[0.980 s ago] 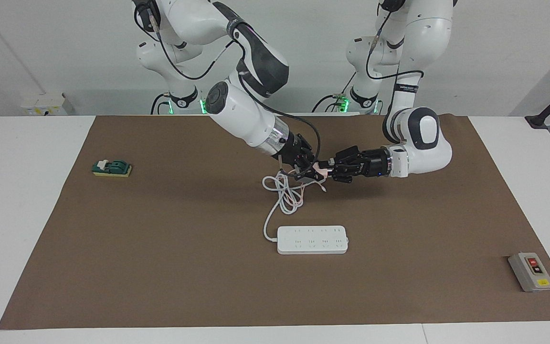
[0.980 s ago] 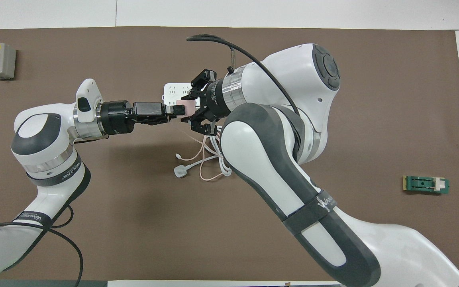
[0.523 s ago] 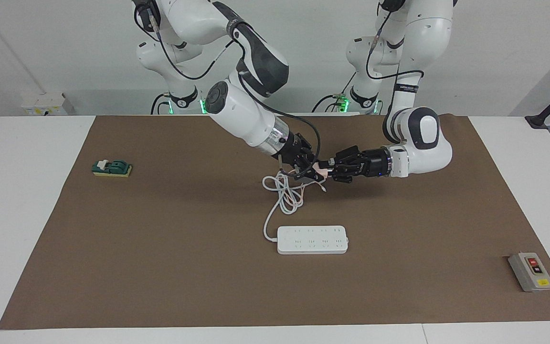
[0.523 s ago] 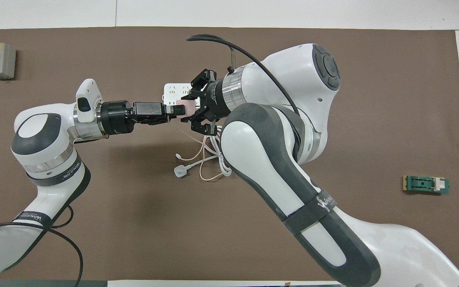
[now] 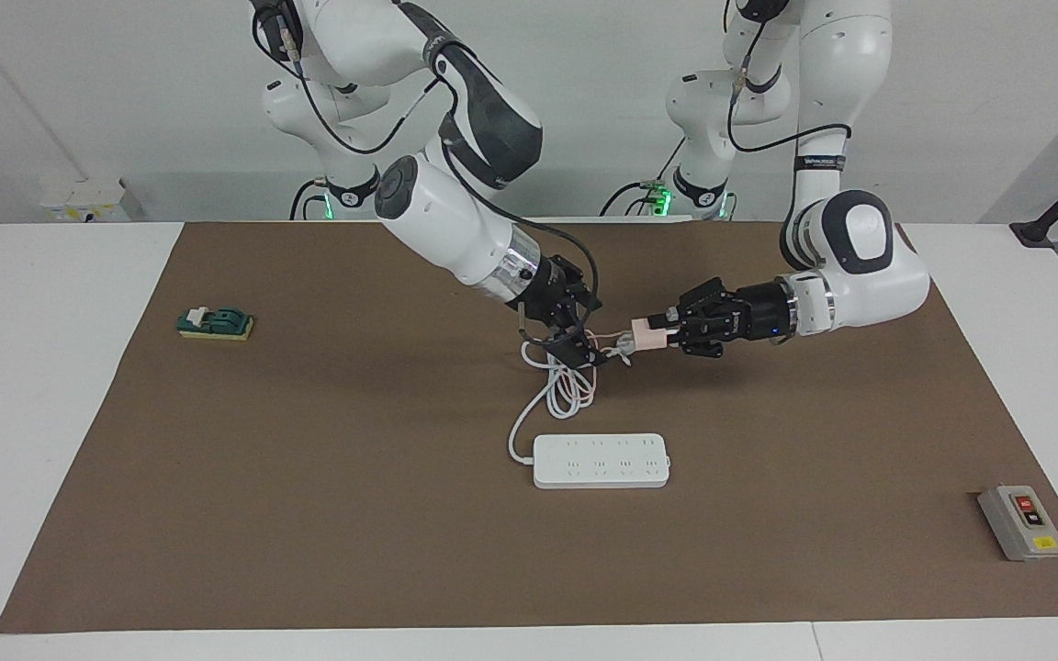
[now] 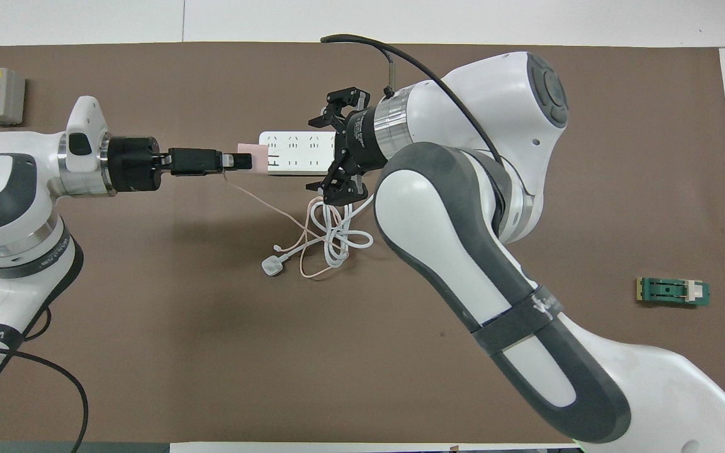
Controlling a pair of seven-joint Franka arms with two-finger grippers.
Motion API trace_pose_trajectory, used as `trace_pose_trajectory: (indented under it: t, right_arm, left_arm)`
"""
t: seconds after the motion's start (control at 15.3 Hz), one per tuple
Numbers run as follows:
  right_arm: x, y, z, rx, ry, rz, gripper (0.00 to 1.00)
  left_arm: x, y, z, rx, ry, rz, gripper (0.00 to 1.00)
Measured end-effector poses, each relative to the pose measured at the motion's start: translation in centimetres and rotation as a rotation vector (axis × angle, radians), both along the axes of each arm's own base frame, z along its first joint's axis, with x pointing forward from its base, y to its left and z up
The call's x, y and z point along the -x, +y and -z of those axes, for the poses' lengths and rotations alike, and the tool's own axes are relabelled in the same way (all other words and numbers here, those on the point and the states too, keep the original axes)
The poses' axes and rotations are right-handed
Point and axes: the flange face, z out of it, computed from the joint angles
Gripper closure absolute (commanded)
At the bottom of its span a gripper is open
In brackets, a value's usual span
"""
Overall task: Plug charger into power strip
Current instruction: 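Open the right gripper and withdraw it while the left gripper holds the charger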
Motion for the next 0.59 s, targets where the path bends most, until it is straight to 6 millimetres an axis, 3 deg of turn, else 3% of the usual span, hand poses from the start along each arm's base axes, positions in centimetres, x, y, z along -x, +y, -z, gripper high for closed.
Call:
trace_pose_trajectory:
  t: [0.26,0.59]
  right_arm:
    - [-1.9,-5.0,-1.5,-0.004,0.02,0.036,0.0]
    - [-2.8,-8.8,-3.8,0.003,0.027,0.04,0.0]
  left_arm:
    - [-0.7,4.1,-2.9,-0.092,-0.075,-0.004,0.91]
    - [-1.5,7.5,-4.8,-0.283,-0.165,0.055,0.93]
